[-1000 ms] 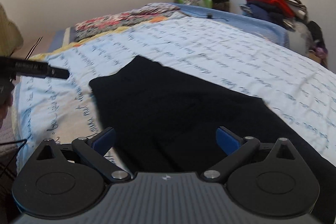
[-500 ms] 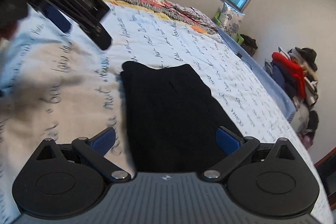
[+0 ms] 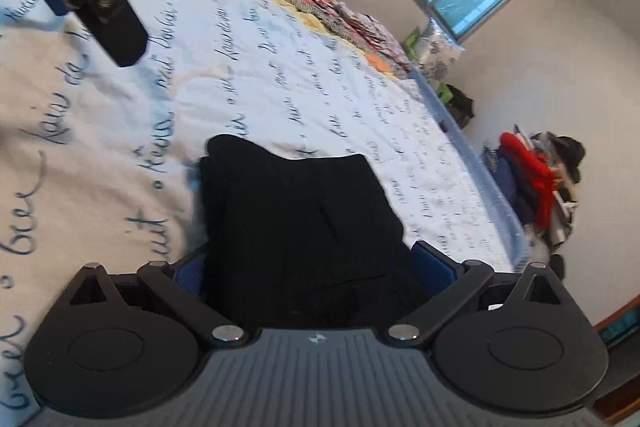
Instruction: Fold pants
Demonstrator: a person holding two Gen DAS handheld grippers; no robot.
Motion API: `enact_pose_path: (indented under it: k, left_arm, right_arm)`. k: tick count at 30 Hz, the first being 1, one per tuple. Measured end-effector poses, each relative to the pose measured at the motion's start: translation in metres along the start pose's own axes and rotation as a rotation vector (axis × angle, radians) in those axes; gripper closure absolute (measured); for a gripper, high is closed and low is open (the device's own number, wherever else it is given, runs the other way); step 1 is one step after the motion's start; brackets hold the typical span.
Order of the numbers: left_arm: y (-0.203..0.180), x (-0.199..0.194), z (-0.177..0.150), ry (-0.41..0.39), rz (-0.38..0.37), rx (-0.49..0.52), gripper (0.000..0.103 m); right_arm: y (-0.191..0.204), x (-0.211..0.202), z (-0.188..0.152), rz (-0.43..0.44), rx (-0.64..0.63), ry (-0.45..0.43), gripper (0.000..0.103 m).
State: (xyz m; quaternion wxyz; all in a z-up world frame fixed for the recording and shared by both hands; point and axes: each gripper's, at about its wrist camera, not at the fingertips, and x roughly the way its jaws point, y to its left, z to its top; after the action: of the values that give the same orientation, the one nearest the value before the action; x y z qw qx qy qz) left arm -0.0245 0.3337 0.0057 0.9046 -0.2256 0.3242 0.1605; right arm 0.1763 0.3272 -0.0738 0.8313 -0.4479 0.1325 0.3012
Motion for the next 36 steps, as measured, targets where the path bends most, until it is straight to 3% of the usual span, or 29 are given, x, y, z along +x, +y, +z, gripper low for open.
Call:
enact_pose_path:
  k: [3, 5, 6, 7, 8, 10, 13, 16, 17, 21, 23, 27, 29, 31, 33, 36]
  left_arm:
    - [0.001, 0.001, 0.001, -0.002, -0.004, 0.005, 0.006]
    - [0.002, 0.006, 0.003, 0.012, -0.006, -0.002, 0.006]
    - [0.002, 0.008, 0.004, 0.021, -0.009, -0.01, 0.007]
    - [0.001, 0.008, 0.006, 0.026, -0.019, -0.018, 0.007]
    - [0.001, 0.008, 0.008, 0.028, -0.037, -0.025, 0.007]
    - [-0.001, 0.006, 0.014, 0.028, -0.074, -0.033, 0.006]
    - [-0.004, 0.009, 0.025, 0.048, -0.162, -0.064, 0.005]
    - [-0.005, 0.034, 0.04, 0.128, -0.326, -0.159, 0.005]
    - [-0.009, 0.044, 0.045, 0.164, -0.329, -0.194, 0.006]
    - [-0.034, 0.086, 0.064, 0.271, -0.518, -0.224, 0.003]
    - [-0.045, 0.114, 0.066, 0.359, -0.503, -0.267, 0.004]
    - [-0.067, 0.15, 0.066, 0.459, -0.508, -0.284, 0.007]
    - [-0.077, 0.166, 0.067, 0.499, -0.508, -0.276, 0.023]
    - [-0.085, 0.177, 0.067, 0.528, -0.424, -0.22, 0.072]
    - [-0.092, 0.179, 0.066, 0.506, -0.373, -0.137, 0.08]
    - [-0.117, 0.161, 0.062, 0.417, -0.301, 0.053, 0.084]
  right_arm:
    - [0.005, 0.001, -0.004, -0.011, -0.017, -0.01, 0.003]
    - [0.013, -0.001, -0.008, 0.011, -0.038, -0.026, 0.02]
    - [0.016, -0.002, -0.008, 0.033, -0.04, -0.032, 0.04]
    - [0.018, 0.0, -0.009, 0.069, -0.043, -0.026, 0.072]
    - [0.023, -0.001, -0.01, 0.062, -0.055, -0.024, 0.076]
    - [0.025, -0.004, -0.014, 0.055, -0.056, -0.039, 0.08]
    - [0.004, -0.015, -0.015, 0.067, 0.054, -0.061, 0.09]
    - [-0.015, -0.029, -0.016, 0.017, 0.157, -0.091, 0.092]
    - [-0.019, -0.033, -0.017, 0.031, 0.173, -0.098, 0.092]
    - [-0.025, -0.048, -0.024, 0.026, 0.206, -0.113, 0.092]
    - [-0.028, -0.055, -0.028, 0.018, 0.223, -0.125, 0.092]
    - [-0.032, -0.065, -0.029, 0.022, 0.257, -0.126, 0.092]
    - [-0.033, -0.07, -0.032, 0.031, 0.282, -0.123, 0.092]
    - [-0.031, -0.073, -0.034, 0.041, 0.299, -0.11, 0.092]
    - [-0.029, -0.074, -0.036, 0.055, 0.327, -0.098, 0.092]
    - [-0.026, -0.073, -0.039, 0.089, 0.367, -0.057, 0.092]
